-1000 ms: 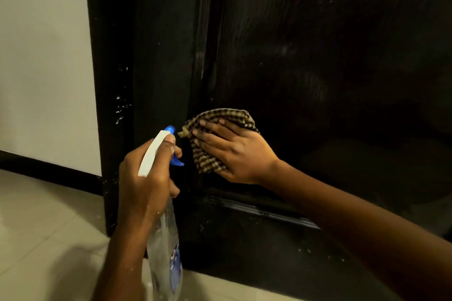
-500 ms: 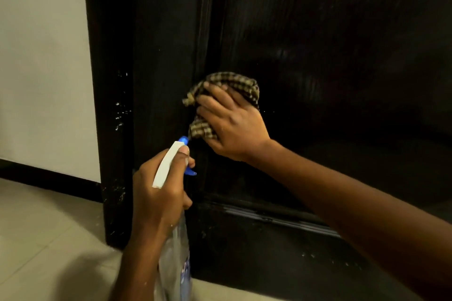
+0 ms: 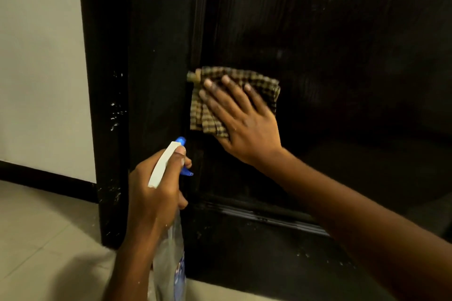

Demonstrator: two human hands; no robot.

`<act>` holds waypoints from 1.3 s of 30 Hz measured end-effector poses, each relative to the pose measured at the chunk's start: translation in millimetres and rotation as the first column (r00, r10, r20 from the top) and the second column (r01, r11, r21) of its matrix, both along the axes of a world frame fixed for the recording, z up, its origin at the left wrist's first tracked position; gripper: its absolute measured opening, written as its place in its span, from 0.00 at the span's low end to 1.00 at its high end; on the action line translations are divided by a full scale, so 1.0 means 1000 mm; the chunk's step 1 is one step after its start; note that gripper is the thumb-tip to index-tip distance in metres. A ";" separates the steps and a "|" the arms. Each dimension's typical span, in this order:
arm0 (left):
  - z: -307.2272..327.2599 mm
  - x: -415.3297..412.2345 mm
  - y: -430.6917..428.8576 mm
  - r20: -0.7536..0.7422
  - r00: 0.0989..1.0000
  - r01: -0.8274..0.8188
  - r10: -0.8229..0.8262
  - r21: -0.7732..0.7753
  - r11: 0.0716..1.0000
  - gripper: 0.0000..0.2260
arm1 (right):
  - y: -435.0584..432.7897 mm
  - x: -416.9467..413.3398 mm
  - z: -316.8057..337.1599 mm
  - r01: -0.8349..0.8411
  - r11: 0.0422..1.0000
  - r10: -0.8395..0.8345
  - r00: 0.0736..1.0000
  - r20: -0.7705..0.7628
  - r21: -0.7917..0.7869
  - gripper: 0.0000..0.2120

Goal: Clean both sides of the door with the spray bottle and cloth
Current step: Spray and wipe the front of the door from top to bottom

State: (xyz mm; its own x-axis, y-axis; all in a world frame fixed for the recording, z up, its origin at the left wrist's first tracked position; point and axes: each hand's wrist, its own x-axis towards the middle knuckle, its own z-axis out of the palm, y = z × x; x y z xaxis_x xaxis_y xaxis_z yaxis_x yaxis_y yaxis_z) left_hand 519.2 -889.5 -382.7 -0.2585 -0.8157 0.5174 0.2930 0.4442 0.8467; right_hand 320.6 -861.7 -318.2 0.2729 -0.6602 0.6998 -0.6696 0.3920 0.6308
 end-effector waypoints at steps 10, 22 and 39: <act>-0.007 -0.013 0.000 0.029 0.998 0.053 -0.053 -0.008 0.999 0.16 | 0.104 -0.076 -0.052 0.075 0.997 -0.074 0.997 0.028 -0.018 0.33; -0.011 -0.023 0.005 0.092 0.989 0.118 -0.113 -0.055 0.991 0.16 | 0.070 -0.048 -0.072 0.032 0.987 -0.028 0.999 -0.032 0.158 0.38; -0.039 -0.001 -0.023 0.208 0.977 0.052 -0.051 0.002 0.999 0.18 | 0.027 -0.004 -0.029 0.068 0.974 0.009 0.942 0.335 -0.218 0.35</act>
State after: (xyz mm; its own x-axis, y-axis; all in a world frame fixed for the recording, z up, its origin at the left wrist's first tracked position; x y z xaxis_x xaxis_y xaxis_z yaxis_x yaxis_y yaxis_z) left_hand 517.7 -912.9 -422.0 -0.4020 -0.7969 0.4508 0.1333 0.4362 0.8899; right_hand 317.1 -834.5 -347.0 -0.0177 -0.4807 0.8767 -0.8111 0.5197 0.2686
